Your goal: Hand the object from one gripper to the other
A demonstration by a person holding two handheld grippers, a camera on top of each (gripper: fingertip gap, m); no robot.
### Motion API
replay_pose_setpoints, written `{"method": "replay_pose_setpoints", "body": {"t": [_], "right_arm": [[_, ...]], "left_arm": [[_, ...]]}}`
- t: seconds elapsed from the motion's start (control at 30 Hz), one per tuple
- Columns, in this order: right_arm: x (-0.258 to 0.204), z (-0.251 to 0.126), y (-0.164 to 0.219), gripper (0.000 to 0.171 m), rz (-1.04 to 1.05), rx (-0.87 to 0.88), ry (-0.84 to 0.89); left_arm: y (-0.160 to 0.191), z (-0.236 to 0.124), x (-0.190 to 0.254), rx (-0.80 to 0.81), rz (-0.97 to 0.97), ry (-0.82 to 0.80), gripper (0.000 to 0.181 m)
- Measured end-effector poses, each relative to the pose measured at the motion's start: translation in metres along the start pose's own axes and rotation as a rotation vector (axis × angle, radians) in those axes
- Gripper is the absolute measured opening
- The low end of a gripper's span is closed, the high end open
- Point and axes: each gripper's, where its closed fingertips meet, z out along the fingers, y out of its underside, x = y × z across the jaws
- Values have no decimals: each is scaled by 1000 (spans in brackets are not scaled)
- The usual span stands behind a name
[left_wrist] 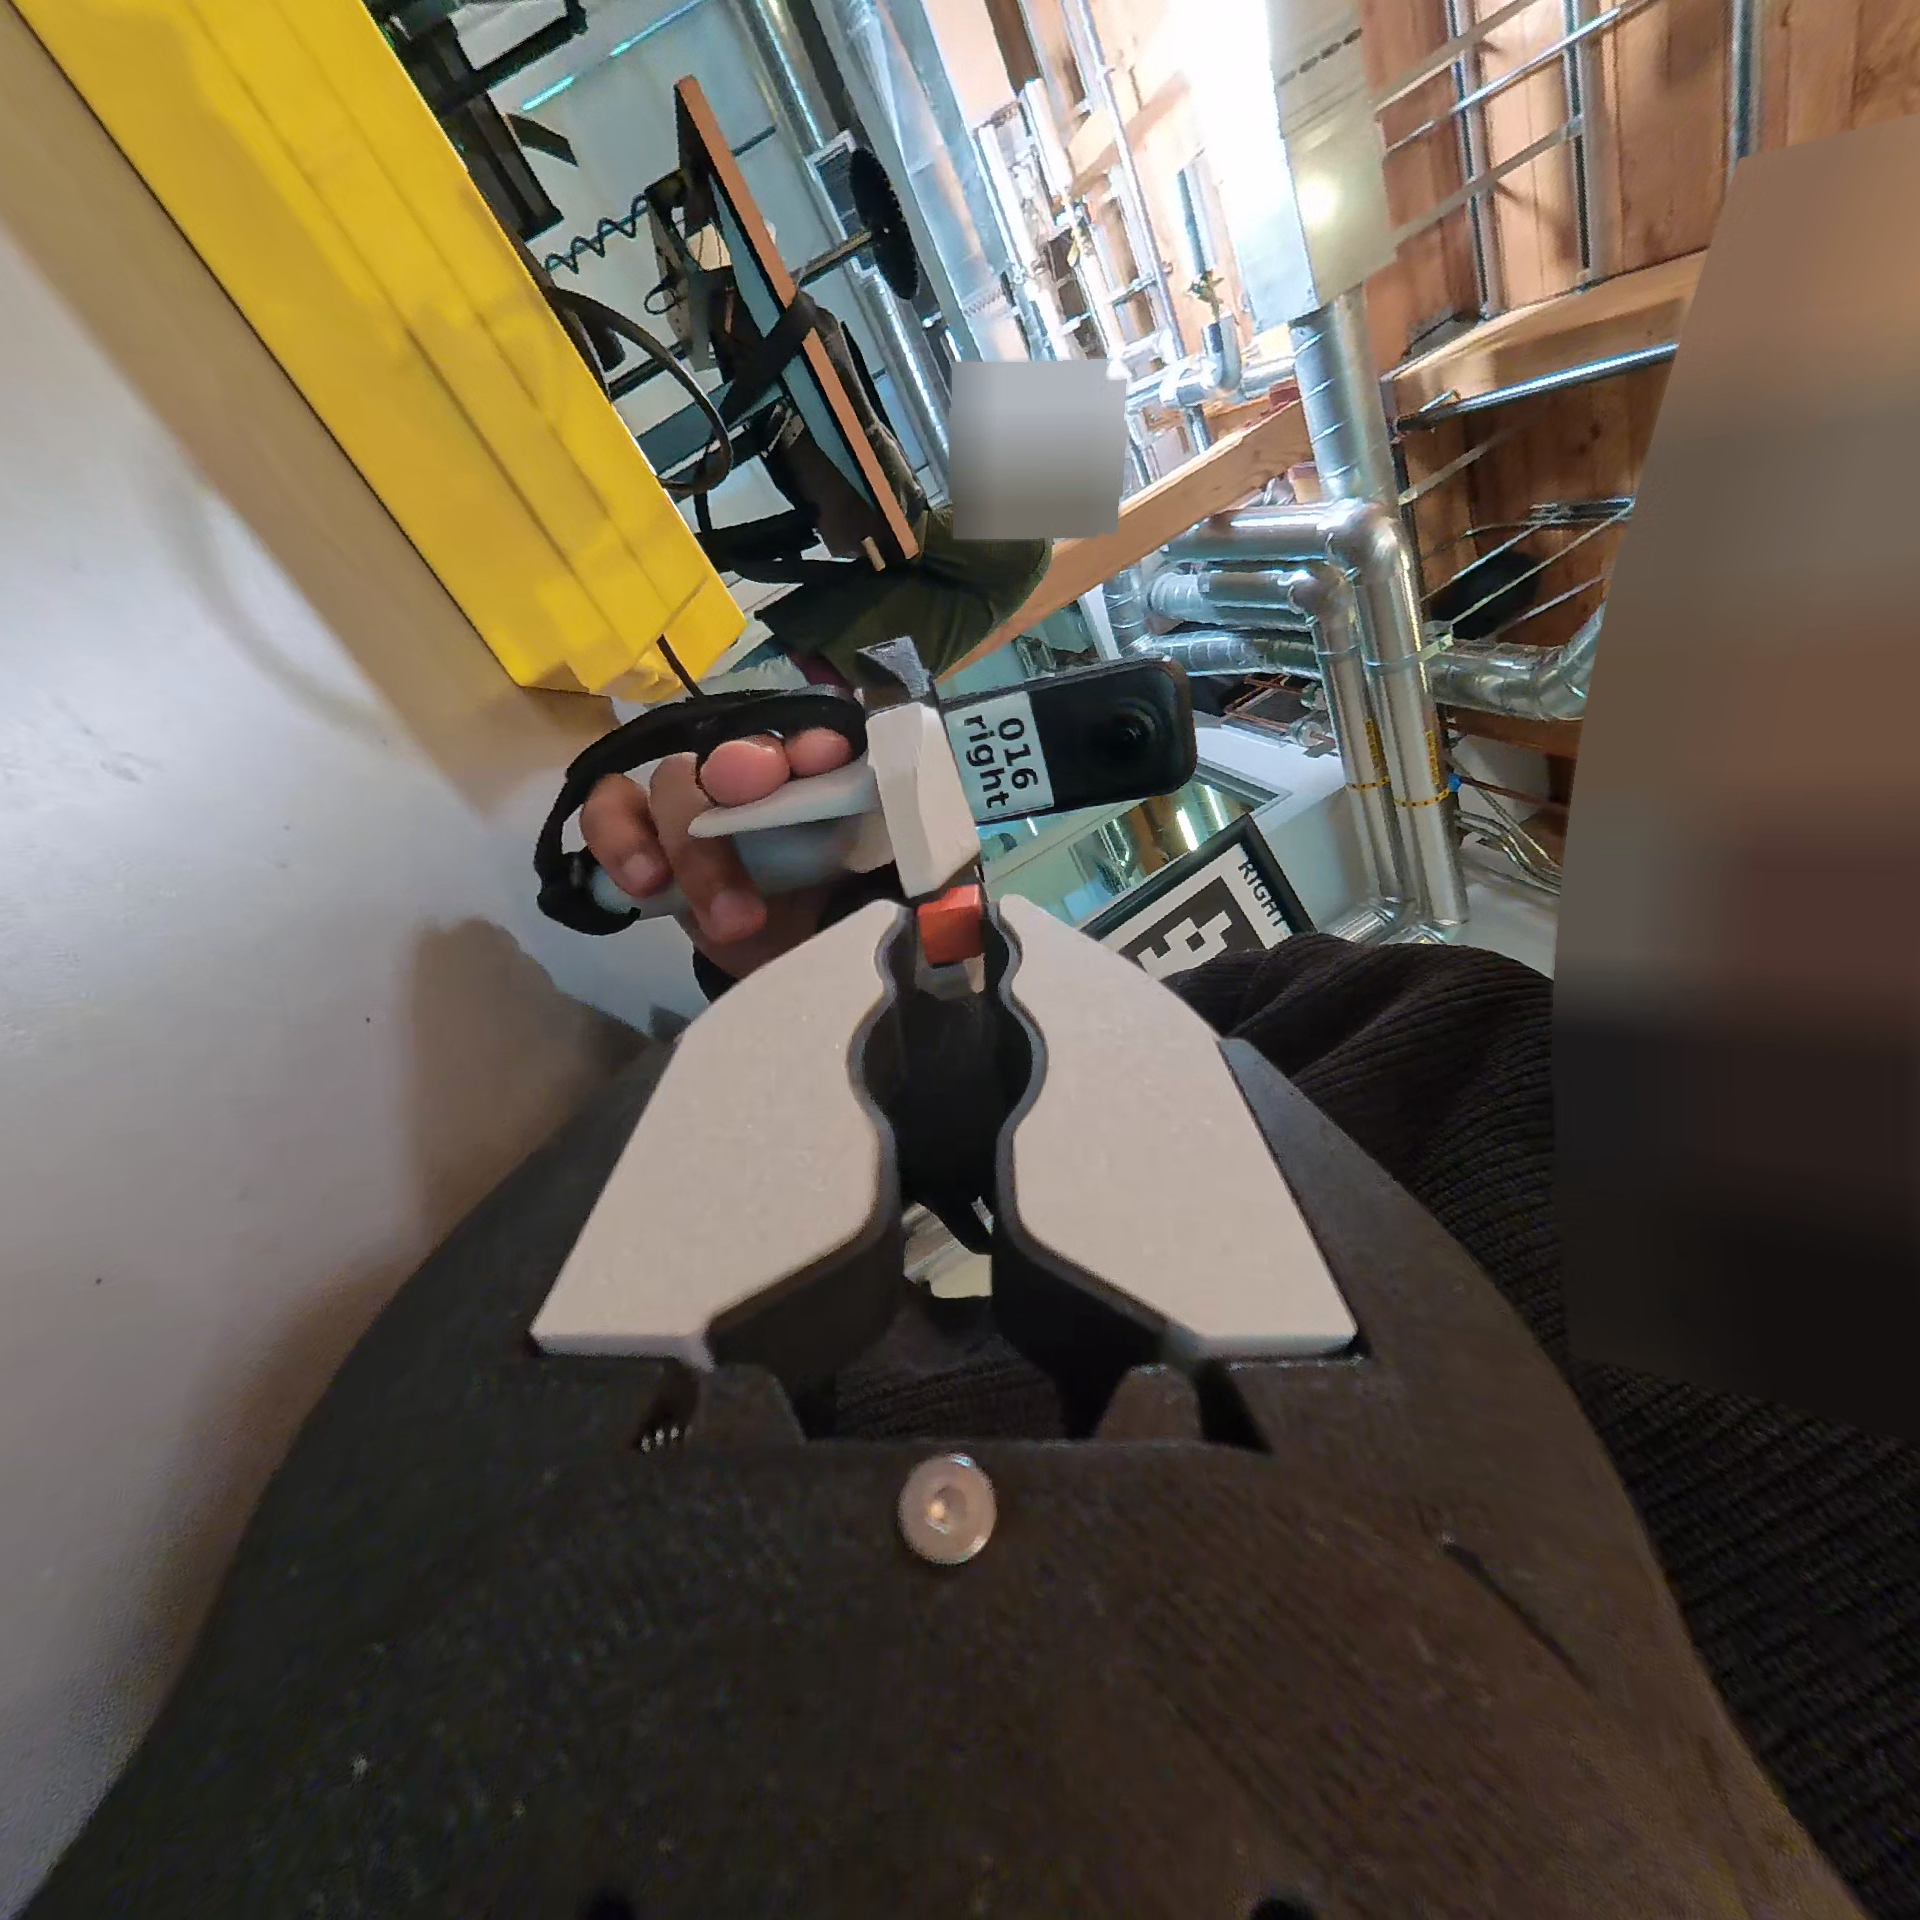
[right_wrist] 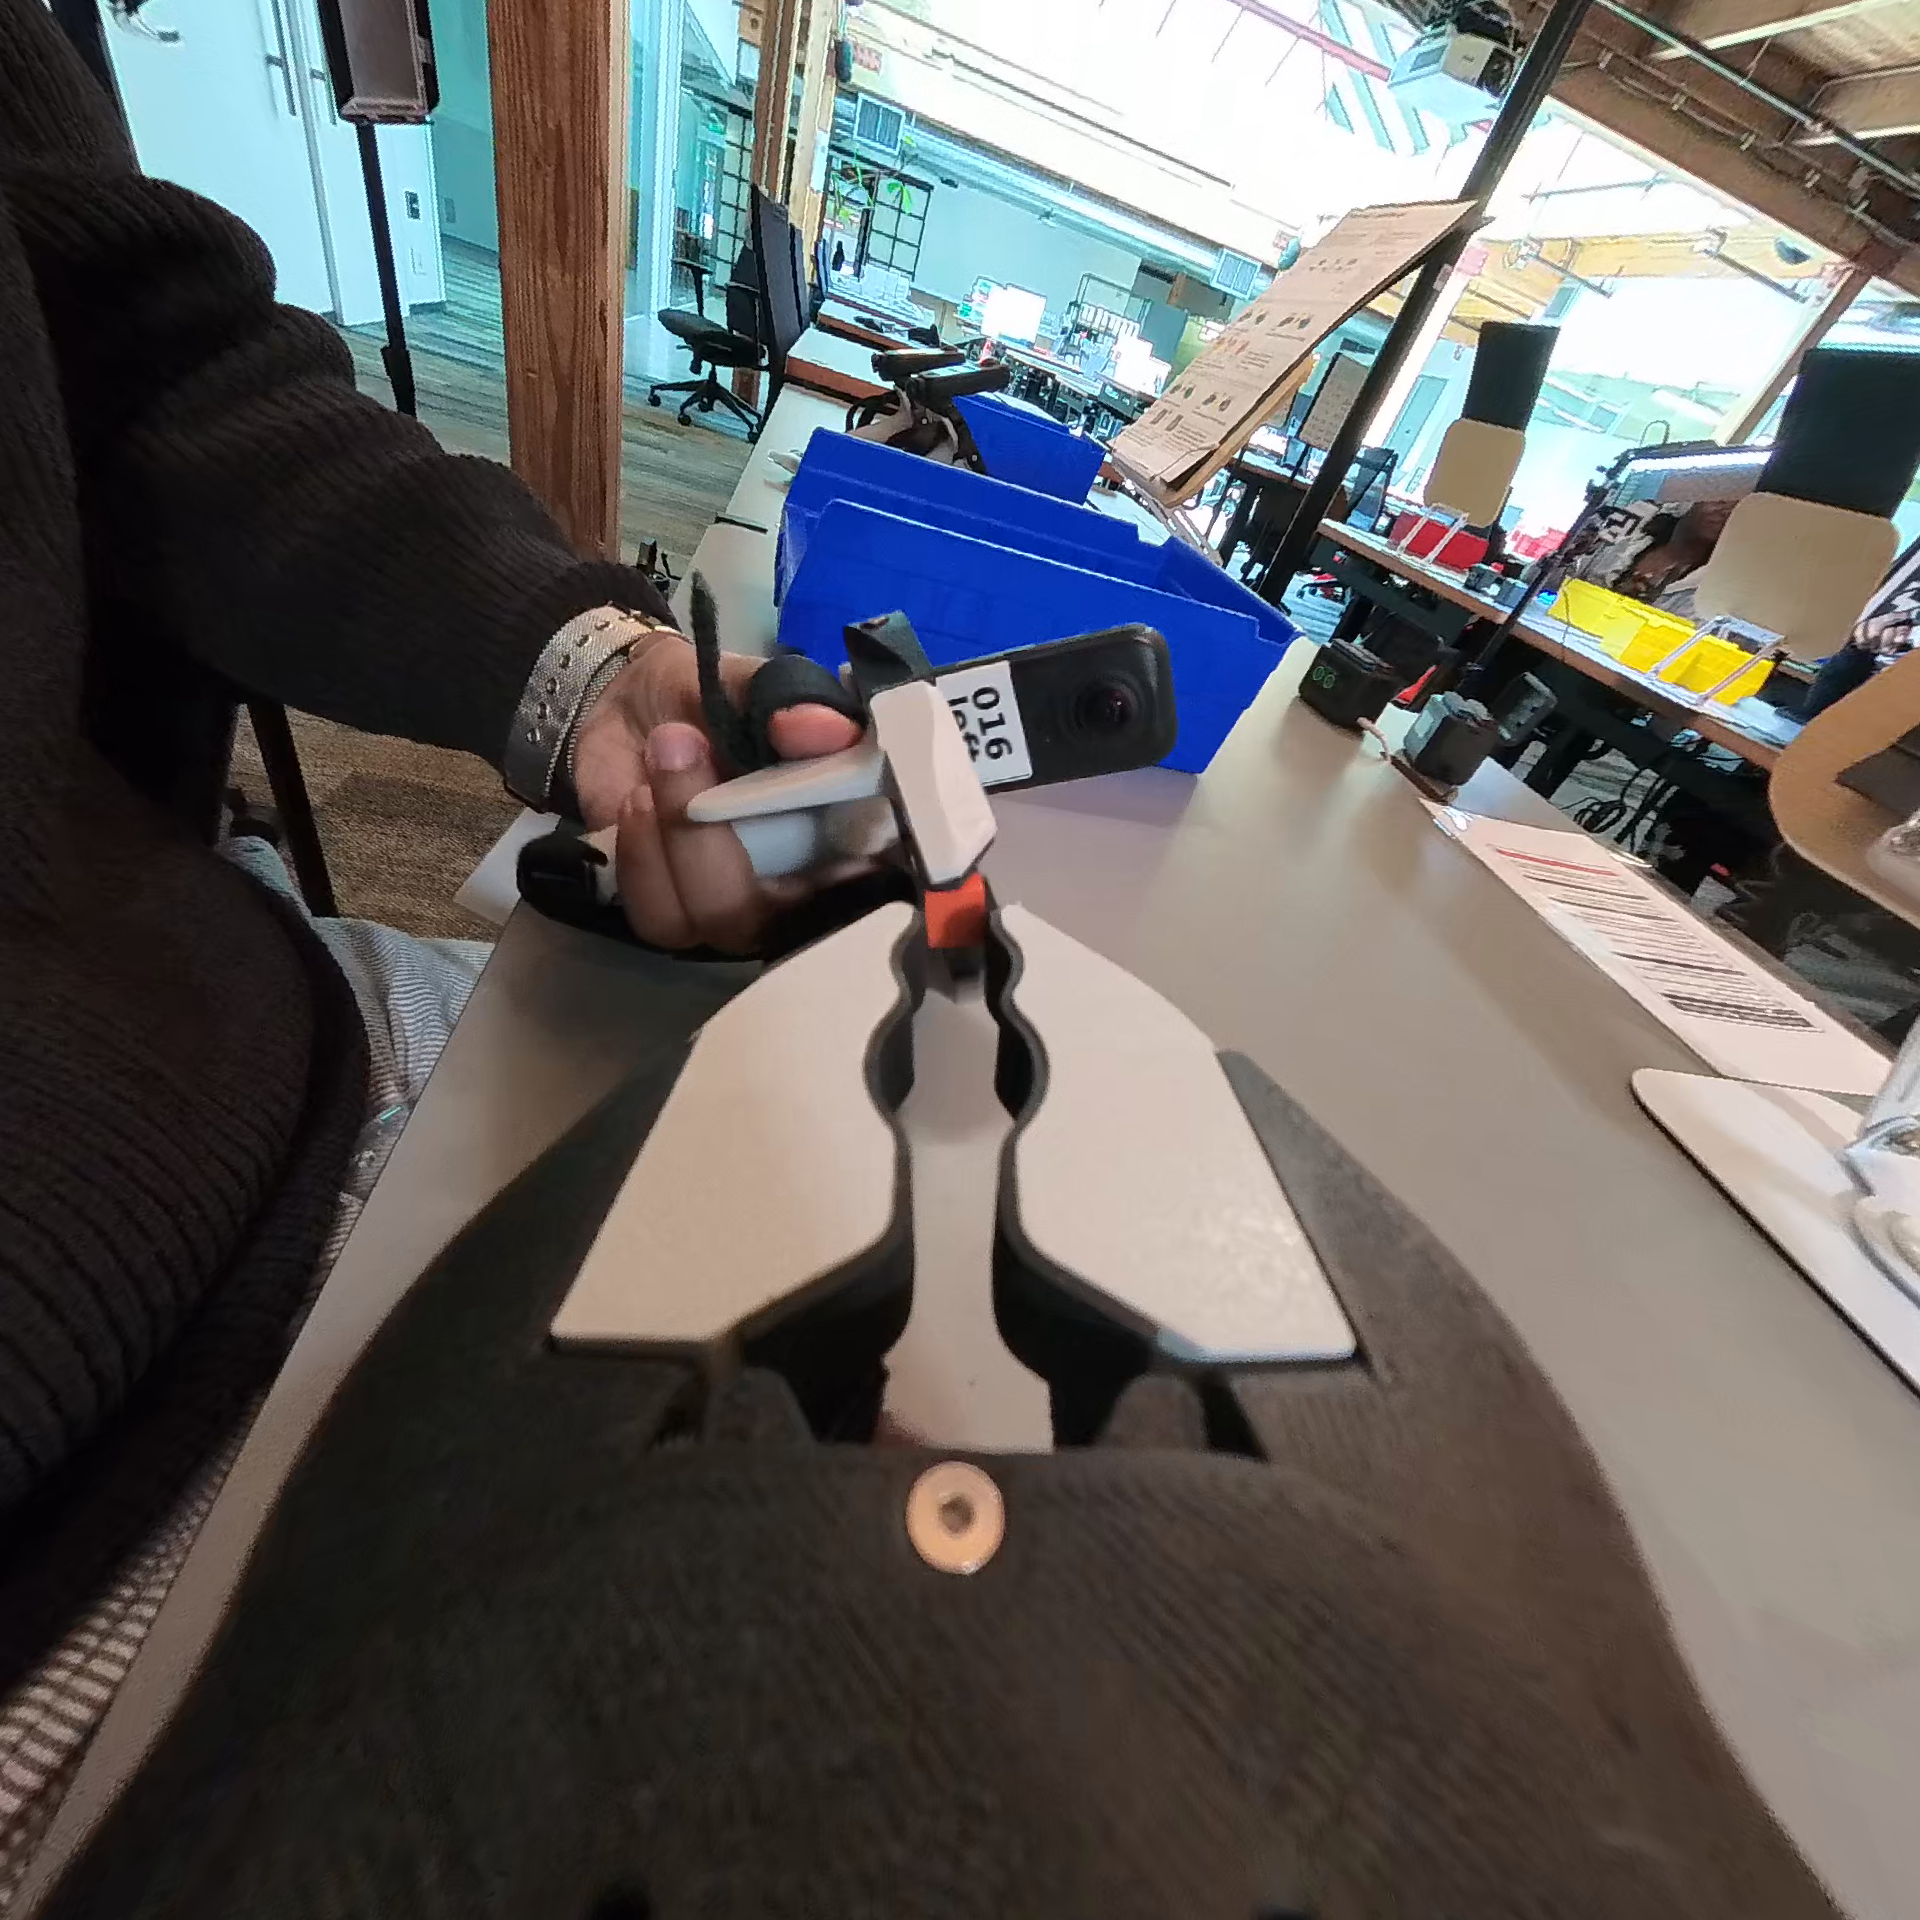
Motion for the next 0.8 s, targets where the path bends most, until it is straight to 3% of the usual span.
{"method": "replay_pose_setpoints", "body": {"t": [0.03,0.13,0.23,0.47,0.6,0.8], "right_arm": [[1,0,-1,10,-2,3,4],[5,-2,0,10,-7,-13,31],[15,-3,12,10,-13,-102,90],[23,-3,50,10,-170,-436,196],[19,0,64,10,-324,-582,212],[14,4,65,10,-402,-635,220]], "left_arm": [[0,0,-2,4,1,-15,17],[-4,-3,-12,16,17,-88,36],[-9,-9,-22,26,75,-190,40],[-12,-25,-51,-61,334,-526,32],[-2,-22,-57,-146,429,-608,29],[1,-23,-63,-168,449,-672,22]]}}
